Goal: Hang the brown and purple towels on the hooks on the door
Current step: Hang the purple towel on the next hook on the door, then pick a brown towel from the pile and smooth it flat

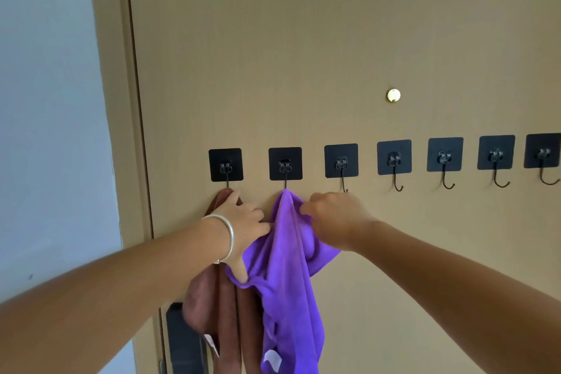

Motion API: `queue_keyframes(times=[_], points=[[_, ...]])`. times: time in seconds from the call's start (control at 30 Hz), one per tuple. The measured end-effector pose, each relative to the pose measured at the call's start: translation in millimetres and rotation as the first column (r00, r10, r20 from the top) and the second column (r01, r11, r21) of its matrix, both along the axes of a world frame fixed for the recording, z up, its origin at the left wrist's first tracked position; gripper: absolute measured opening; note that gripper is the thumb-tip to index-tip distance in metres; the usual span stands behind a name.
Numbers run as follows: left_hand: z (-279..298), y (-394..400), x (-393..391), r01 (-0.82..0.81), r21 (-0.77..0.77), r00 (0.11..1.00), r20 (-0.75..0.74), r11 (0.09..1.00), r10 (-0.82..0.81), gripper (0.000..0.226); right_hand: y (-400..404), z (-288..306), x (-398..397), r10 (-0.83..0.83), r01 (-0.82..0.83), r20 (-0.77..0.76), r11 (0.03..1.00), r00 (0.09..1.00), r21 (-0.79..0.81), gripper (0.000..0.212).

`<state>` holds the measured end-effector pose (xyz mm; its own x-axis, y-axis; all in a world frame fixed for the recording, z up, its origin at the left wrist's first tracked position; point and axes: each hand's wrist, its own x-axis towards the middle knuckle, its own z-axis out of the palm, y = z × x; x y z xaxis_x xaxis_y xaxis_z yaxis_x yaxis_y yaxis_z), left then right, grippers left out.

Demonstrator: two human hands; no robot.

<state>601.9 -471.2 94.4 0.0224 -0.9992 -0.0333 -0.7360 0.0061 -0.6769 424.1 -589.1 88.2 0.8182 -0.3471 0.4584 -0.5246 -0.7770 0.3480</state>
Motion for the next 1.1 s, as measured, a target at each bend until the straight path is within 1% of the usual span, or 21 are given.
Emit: queue_keyframes(times=[0.03,0.07,0.1,0.17,0.2,0.27,0.33,0.4,0.53,0.6,0.7,0.8,0.87,0.97,1.1], points=[[7,1,-1,-0.026,0.002,0.999,0.024,1.000,0.026,0.095,0,4,-2,0.007,-0.005,0.061,1.000,0.998,-0.019,0.027],[15,1,-2,-0.044,-0.017,0.998,0.040,0.999,0.044,0.091,-1,8,-5,0.020,-0.015,0.125,0.999,0.992,-0.040,0.029],[24,1,-4,-0.040,-0.063,0.998,0.040,0.997,0.043,0.079,-3,12,-9,0.035,-0.024,0.187,0.998,0.982,-0.064,0.030],[44,-2,-9,0.031,-0.228,0.999,0.043,0.973,-0.022,0.041,-7,20,-19,0.050,-0.021,0.284,0.994,0.957,-0.107,0.031],[54,-4,-12,0.053,-0.327,0.998,0.036,0.943,-0.044,0.036,-10,24,-24,0.049,-0.010,0.321,0.992,0.946,-0.123,0.030],[70,-12,-22,0.079,-0.503,0.993,-0.034,0.861,-0.111,0.034,-17,28,-37,0.035,0.027,0.393,0.988,0.919,-0.151,0.027],[76,-24,-33,0.126,-0.608,0.976,-0.064,0.784,-0.206,0.029,-24,31,-48,-0.007,0.090,0.439,0.981,0.899,-0.170,0.027],[74,-40,-51,0.201,-0.656,0.955,-0.034,0.728,-0.294,0.035,-29,32,-64,-0.094,0.177,0.447,0.973,0.889,-0.146,0.030],[59,-76,-95,0.320,-0.704,0.890,-0.006,0.635,-0.456,0.060,-38,29,-109,-0.256,0.335,0.448,0.936,0.856,-0.105,0.037],[52,-93,-118,0.330,-0.705,0.866,-0.039,0.628,-0.499,0.069,-38,27,-136,-0.344,0.419,0.427,0.903,0.836,-0.092,0.041],[43,-116,-151,0.368,-0.687,0.821,-0.077,0.627,-0.566,0.075,-30,23,-176,-0.484,0.553,0.401,0.830,0.777,-0.068,0.045],[38,-133,-183,0.416,-0.666,0.749,-0.136,0.619,-0.649,0.077,-10,17,-218,-0.605,0.670,0.399,0.742,0.689,-0.032,0.046],[35,-142,-208,0.466,-0.658,0.681,-0.161,0.592,-0.714,0.076,7,15,-248,-0.675,0.737,0.390,0.676,0.626,-0.014,0.046],[31,-148,-256,0.545,-0.662,0.549,-0.182,0.515,-0.816,0.073,41,14,-294,-0.765,0.828,0.393,0.560,0.509,0.018,0.043],[15,-134,-336,0.634,-0.668,0.338,-0.213,0.389,-0.917,0.076,109,1,-348,-0.878,0.937,0.369,0.346,0.306,0.047,0.048]])
